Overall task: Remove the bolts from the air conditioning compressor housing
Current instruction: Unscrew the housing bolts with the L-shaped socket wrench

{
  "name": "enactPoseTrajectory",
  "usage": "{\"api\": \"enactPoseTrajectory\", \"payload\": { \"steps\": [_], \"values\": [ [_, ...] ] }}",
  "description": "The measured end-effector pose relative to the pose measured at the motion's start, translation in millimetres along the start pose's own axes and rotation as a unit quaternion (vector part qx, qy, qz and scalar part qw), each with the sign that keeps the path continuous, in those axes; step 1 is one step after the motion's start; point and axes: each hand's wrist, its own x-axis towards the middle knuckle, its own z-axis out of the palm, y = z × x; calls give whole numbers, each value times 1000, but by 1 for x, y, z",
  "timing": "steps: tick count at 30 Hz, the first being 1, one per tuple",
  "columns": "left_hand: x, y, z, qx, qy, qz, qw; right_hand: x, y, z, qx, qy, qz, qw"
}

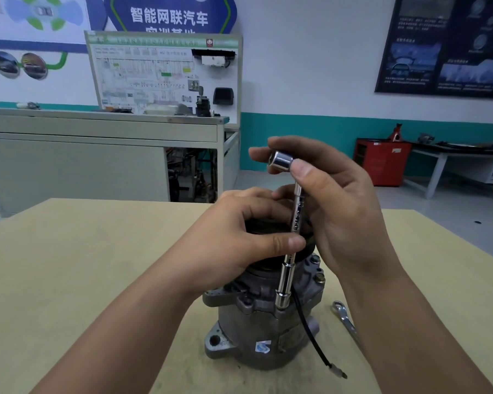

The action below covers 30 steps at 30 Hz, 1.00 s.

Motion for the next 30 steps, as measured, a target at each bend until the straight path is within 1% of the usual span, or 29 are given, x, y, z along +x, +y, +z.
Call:
{"api": "enactPoseTrajectory", "payload": {
  "steps": [4,9,13,19,22,26,30],
  "values": [
    [1,-1,0,-1,-4,6,1000,-1,-4,-2,45,-11,11,999],
    [2,-2,0,6,3,0,1000,1,-5,0,48,-11,-6,999],
    [1,-2,0,-9,15,-3,1000,0,-6,0,81,-13,7,997],
    [2,-1,0,-25,-8,19,999,1,-9,4,60,-11,-9,998],
    [1,1,0,-16,-16,29,999,1,-9,4,59,-13,-8,998],
    [1,1,1,-20,4,9,1000,1,-6,-1,66,-26,3,998],
    [0,1,3,-22,19,5,1000,1,-4,-5,93,-16,11,995]
  ]
}}
